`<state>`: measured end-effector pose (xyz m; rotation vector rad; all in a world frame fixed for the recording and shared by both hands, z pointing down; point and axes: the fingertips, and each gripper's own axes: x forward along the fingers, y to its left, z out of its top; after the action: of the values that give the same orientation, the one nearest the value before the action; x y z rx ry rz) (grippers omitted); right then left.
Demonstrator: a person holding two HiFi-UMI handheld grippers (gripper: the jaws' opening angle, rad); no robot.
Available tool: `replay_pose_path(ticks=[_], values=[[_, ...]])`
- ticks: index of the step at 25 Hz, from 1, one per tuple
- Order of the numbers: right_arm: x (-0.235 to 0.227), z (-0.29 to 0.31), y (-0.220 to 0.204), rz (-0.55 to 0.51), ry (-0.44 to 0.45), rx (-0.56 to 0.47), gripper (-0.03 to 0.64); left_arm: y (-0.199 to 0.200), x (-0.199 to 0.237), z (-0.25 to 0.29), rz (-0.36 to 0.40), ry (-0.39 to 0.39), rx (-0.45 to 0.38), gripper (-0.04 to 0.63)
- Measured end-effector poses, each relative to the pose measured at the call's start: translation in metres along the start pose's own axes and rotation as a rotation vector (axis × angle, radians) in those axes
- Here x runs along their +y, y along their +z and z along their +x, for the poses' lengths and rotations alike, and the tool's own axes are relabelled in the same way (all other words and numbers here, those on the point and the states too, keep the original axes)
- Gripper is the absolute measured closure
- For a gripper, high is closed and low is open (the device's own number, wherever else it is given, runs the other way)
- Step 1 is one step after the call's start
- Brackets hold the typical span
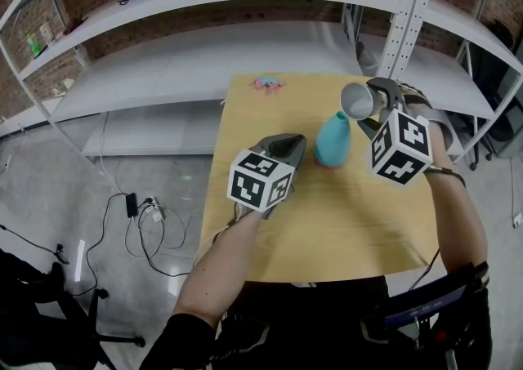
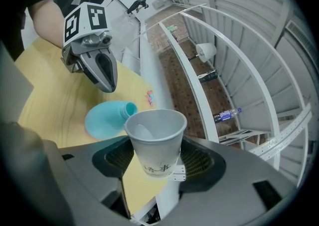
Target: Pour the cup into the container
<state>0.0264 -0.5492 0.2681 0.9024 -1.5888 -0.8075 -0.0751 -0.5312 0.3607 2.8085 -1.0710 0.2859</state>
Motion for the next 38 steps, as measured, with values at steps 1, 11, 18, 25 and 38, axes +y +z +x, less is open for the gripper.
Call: replay_pose_path(ticks=[1,11,18,25,38], values=[[-0.0004,0.0001,0.0000,-0.008,-0.002,0.003,0.319,0.0000,-0.0004,0.0002,0.000,-0.002,0.000,0.600],[-0.0030,-0.0003,0.0005,-0.052,-0.009,0.015,0.319,0.0002,-0.0013,0.0018,0.002,-0.007,0.000,0.600],[-0.0034,-0.0010,0.0015,-0.087,-0.015,0.026,0.319,0.0007,-0.0003,0.0020,0.001,-0.006,0.000,0.600],[-0.0035,-0.0007,0.0022,-0.118,-0.018,0.035,0.319,0.0005,-0.0005,0.0028,0.001,-0.008,0.001,0.600],[-0.0050,0.0001,0.0027,-0.156,-0.026,0.045,0.320,0.0008,0.0001,0.0035,0.000,-0.006,0.003,0.600]])
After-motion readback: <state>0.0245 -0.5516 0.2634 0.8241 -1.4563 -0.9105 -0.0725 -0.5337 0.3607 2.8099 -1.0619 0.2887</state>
